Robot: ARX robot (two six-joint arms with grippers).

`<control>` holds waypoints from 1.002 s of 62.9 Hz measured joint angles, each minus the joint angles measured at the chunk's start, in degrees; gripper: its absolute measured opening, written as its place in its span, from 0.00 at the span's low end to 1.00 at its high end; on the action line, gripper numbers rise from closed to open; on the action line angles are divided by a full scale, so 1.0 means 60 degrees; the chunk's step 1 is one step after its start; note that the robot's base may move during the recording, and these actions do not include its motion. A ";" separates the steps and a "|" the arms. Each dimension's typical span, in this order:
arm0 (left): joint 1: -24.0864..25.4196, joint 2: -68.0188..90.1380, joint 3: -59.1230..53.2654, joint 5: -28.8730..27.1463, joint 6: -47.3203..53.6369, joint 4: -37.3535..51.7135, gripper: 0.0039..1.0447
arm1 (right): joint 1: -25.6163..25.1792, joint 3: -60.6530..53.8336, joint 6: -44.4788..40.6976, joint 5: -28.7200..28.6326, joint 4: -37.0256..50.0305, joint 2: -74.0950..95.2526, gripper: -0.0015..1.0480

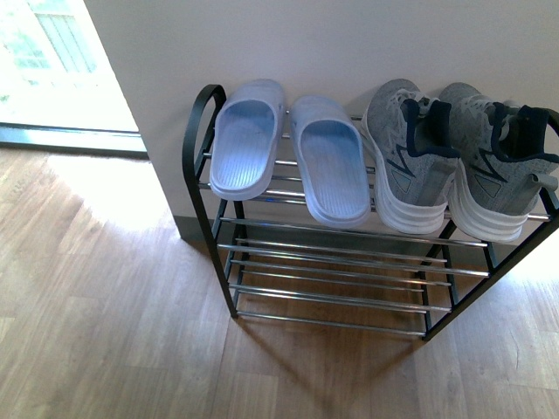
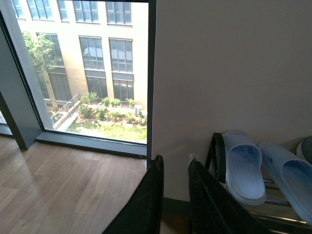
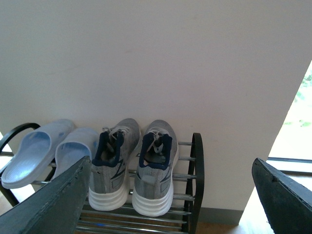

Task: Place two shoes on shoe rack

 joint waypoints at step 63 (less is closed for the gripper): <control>0.0007 -0.2328 -0.0637 0.0015 0.0040 -0.1708 0.01 | 0.0000 0.0000 0.0000 0.0000 0.0000 0.0000 0.91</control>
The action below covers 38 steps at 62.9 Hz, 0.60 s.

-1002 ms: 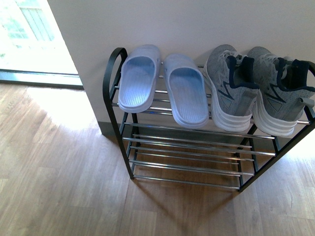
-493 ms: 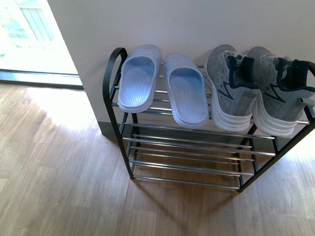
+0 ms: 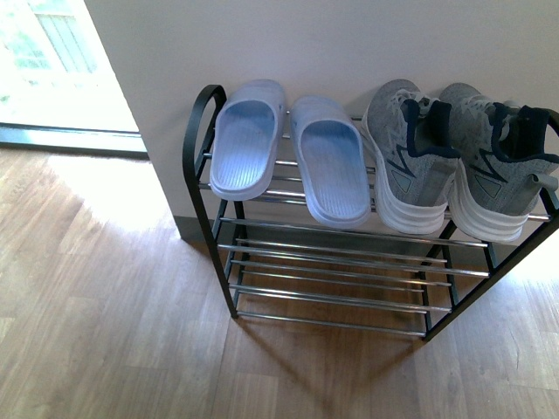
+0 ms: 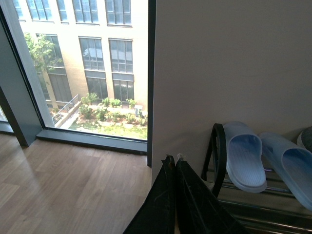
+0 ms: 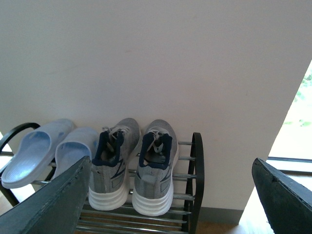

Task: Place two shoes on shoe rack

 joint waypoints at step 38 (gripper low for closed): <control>0.0000 0.0000 0.0000 0.0000 0.0022 0.0000 0.91 | 0.0000 0.0000 0.0000 0.0000 0.0000 0.0000 0.91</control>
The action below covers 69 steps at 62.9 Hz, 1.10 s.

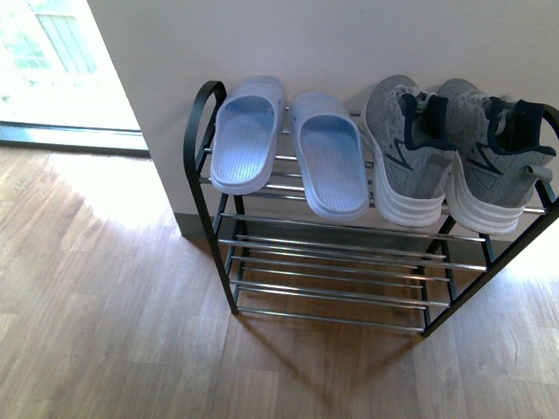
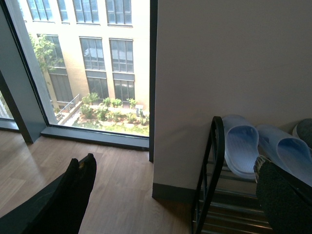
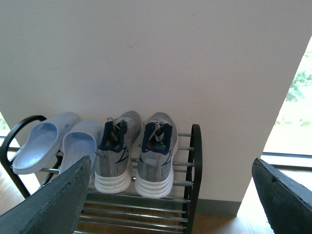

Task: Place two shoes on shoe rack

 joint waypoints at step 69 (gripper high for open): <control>0.0000 0.0000 0.0000 0.0000 0.0000 0.0000 0.91 | 0.0000 0.0000 0.0000 -0.0004 0.0000 -0.0004 0.91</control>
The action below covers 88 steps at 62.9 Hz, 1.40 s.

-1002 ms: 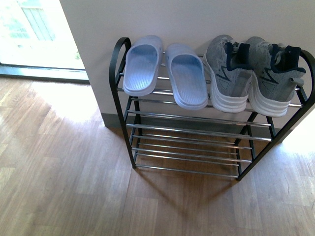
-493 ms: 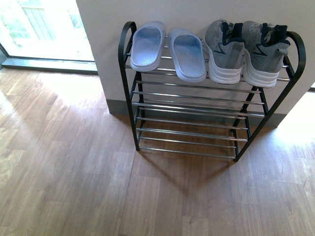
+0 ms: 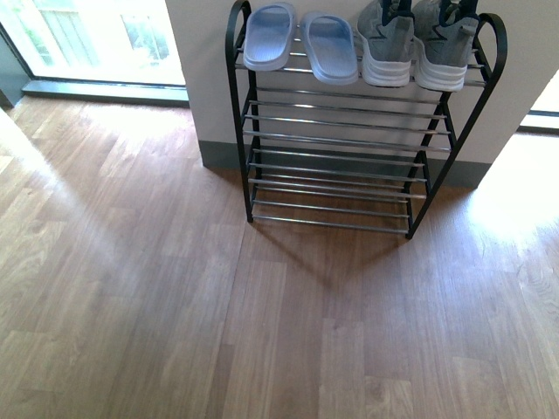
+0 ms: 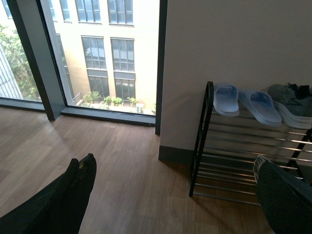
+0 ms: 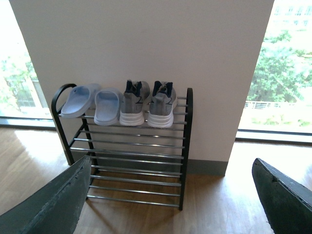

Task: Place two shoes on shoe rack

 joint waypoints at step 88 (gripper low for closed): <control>0.0007 0.0000 0.0000 -0.0022 0.0004 0.0000 0.91 | 0.0000 0.0000 0.0000 -0.0011 -0.0004 -0.0007 0.91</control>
